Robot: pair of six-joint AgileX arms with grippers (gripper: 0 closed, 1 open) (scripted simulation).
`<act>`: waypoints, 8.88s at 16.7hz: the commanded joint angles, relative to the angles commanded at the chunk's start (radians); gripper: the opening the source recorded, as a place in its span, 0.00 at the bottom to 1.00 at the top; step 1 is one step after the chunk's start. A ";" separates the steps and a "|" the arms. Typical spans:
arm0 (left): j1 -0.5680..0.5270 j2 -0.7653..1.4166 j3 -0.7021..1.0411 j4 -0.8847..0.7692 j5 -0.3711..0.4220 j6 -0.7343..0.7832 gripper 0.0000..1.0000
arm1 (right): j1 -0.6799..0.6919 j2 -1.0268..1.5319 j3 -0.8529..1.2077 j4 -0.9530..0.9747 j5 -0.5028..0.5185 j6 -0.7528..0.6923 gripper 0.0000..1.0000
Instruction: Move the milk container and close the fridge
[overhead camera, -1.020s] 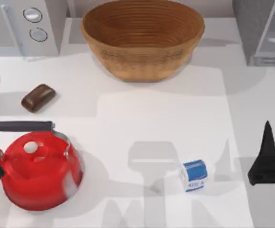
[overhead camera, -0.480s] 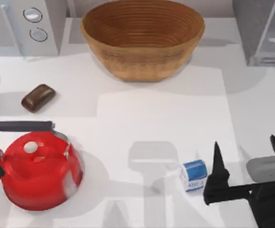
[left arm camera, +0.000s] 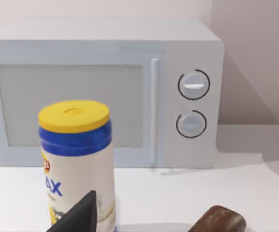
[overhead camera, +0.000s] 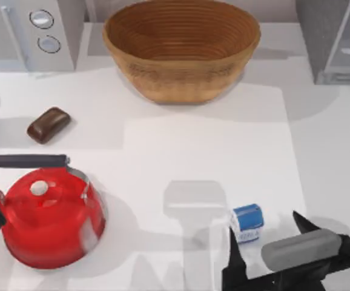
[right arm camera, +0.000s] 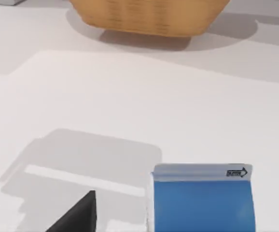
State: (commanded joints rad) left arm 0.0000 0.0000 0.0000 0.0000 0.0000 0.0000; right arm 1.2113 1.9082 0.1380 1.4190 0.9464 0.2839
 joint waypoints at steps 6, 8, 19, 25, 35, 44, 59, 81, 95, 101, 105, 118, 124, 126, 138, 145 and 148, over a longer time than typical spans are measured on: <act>0.000 0.000 0.000 0.000 0.000 0.000 1.00 | 0.012 0.051 0.007 0.037 -0.004 0.016 1.00; 0.000 0.000 0.000 0.000 0.000 0.000 1.00 | 0.005 0.051 0.005 0.036 -0.007 0.013 1.00; 0.000 0.000 0.000 0.000 0.000 0.000 1.00 | -0.140 0.155 0.107 0.101 -0.147 -0.060 1.00; 0.000 0.000 0.000 0.000 0.000 0.000 1.00 | -0.140 0.155 0.107 0.101 -0.147 -0.060 0.55; 0.000 0.000 0.000 0.000 0.000 0.000 1.00 | -0.140 0.155 0.107 0.101 -0.147 -0.060 0.00; 0.000 0.000 0.000 0.000 0.000 0.000 1.00 | -0.143 0.117 0.106 0.067 -0.148 -0.057 0.00; 0.000 0.000 0.000 0.000 0.000 0.000 1.00 | -0.207 -0.107 0.112 -0.148 -0.204 -0.067 0.00; 0.000 0.000 0.000 0.000 0.000 0.000 1.00 | -1.194 -0.398 0.251 -0.304 -0.905 -0.266 0.00; 0.000 0.000 0.000 0.000 0.000 0.000 1.00 | -1.369 0.184 1.003 -0.634 -1.080 -0.298 0.00; 0.000 0.000 0.000 0.000 0.000 0.000 1.00 | -1.411 0.302 1.161 -0.715 -1.125 -0.308 0.00; 0.000 0.000 0.000 0.000 0.000 0.000 1.00 | -1.407 0.299 1.158 -0.714 -1.124 -0.307 0.00; 0.000 0.000 0.000 0.000 0.000 0.000 1.00 | -1.411 0.302 1.161 -0.715 -1.125 -0.308 0.53; 0.000 0.000 0.000 0.000 0.000 0.000 1.00 | -1.411 0.302 1.161 -0.715 -1.125 -0.308 0.98; 0.000 0.000 0.000 0.000 0.000 0.000 1.00 | -1.411 0.302 1.161 -0.715 -1.125 -0.308 1.00; 0.000 0.000 0.000 0.000 0.000 0.000 1.00 | -1.406 0.197 1.083 -0.776 -1.113 -0.287 1.00; 0.000 0.000 0.000 0.000 0.000 0.000 1.00 | -1.405 -0.391 0.760 -1.012 -1.039 -0.242 1.00; 0.000 0.000 0.000 0.000 0.000 0.000 1.00 | -1.392 -0.767 0.582 -1.120 -1.004 -0.233 1.00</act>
State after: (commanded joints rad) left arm 0.0000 0.0000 0.0000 0.0000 0.0000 0.0000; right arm -0.1810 1.1414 0.7198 0.2992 -0.0576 0.0509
